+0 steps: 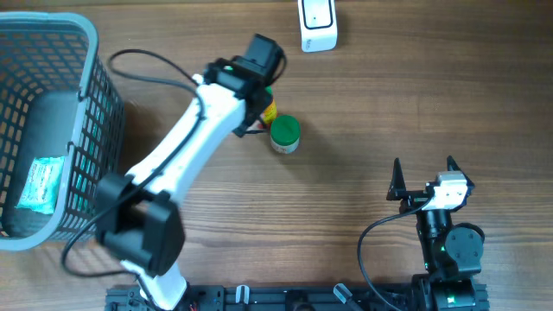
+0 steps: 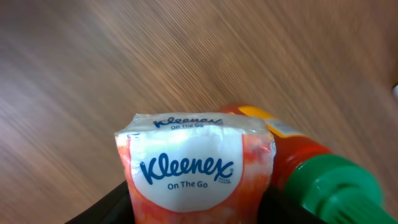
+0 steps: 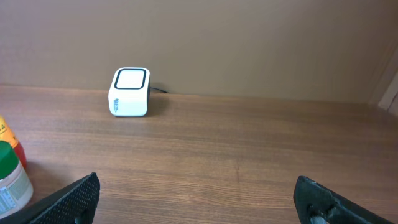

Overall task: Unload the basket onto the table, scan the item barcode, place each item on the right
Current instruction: 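Carry the Kleenex pack to the scanner window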

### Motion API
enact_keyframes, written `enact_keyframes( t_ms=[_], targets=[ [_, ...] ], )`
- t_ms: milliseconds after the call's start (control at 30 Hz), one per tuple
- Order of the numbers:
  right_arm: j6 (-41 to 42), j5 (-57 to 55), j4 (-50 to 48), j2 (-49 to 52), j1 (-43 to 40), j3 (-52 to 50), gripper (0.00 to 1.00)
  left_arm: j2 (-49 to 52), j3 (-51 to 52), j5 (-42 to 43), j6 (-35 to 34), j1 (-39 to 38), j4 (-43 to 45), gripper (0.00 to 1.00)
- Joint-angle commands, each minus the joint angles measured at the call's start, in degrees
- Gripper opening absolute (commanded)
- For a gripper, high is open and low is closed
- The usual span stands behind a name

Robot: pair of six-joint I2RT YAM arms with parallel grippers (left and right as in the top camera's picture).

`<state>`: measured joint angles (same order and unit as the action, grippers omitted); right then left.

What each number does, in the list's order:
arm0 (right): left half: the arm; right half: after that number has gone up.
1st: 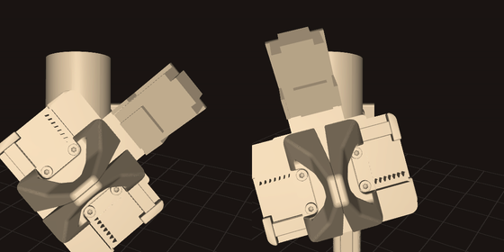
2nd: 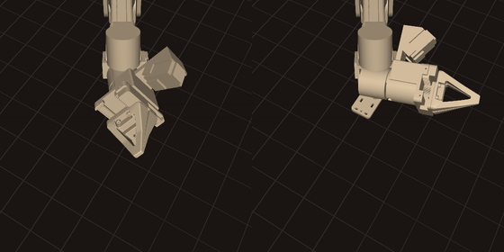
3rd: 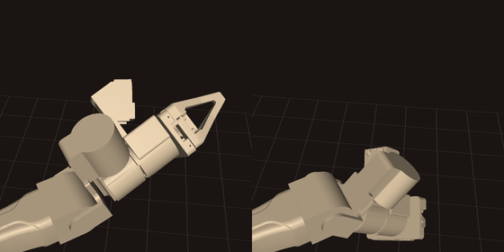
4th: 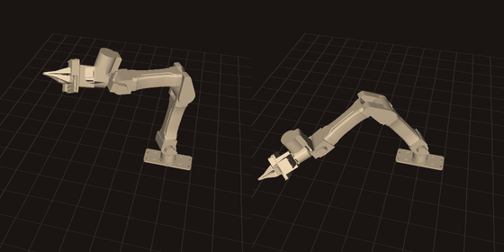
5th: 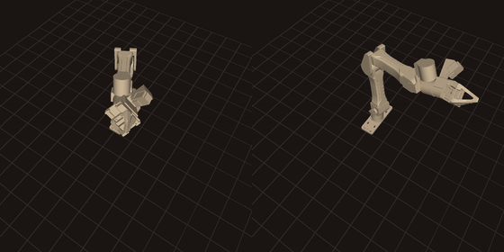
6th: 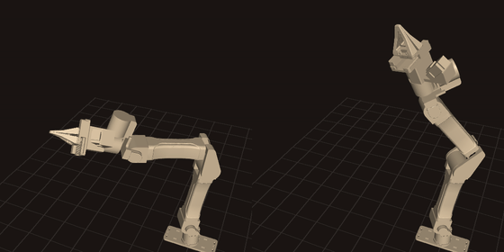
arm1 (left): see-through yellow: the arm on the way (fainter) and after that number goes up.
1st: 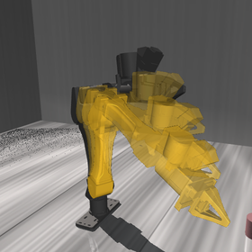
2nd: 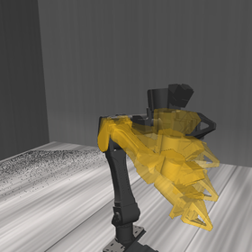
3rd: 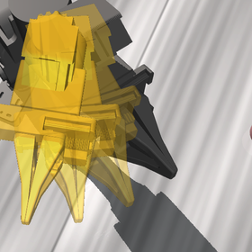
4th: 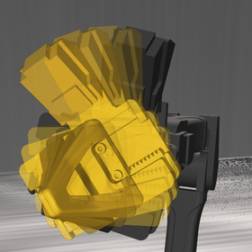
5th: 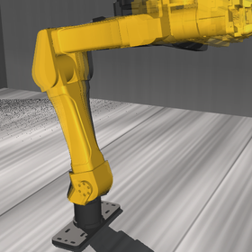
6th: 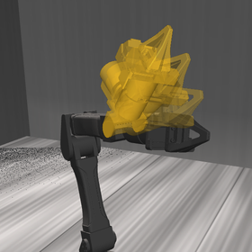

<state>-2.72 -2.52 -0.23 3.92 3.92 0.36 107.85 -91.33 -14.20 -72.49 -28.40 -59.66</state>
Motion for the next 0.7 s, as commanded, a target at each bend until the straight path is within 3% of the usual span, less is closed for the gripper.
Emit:
enact_keyframes(
  t_ms=[0,233,467,533,667],
  targets=[
    [-0.3,0.9,-0.2,0.1,-0.2,0.0,1.0,4.9,0.3,1.3,0.0,-1.7,2.9,0.55],
    [-0.3,0.9,-0.2,0.1,-0.2,0.0,1.0,10.1,0.3,1.7,0.1,-2.4,6.1,0.55],
    [-0.3,0.9,-0.2,0.1,-0.2,0.0,1.0,10.4,0.3,1.7,0.1,-2.4,7.6,0.63],
    [-0.3,0.9,-0.2,0.1,-0.2,0.0,1.0,10.4,0.3,1.7,0.1,-2.5,7.5,0.75],
    [-0.3,0.9,-0.2,0.1,-0.2,0.0,1.0,10.4,0.3,1.7,0.1,-2.4,5.7,0.89]
  ],
)
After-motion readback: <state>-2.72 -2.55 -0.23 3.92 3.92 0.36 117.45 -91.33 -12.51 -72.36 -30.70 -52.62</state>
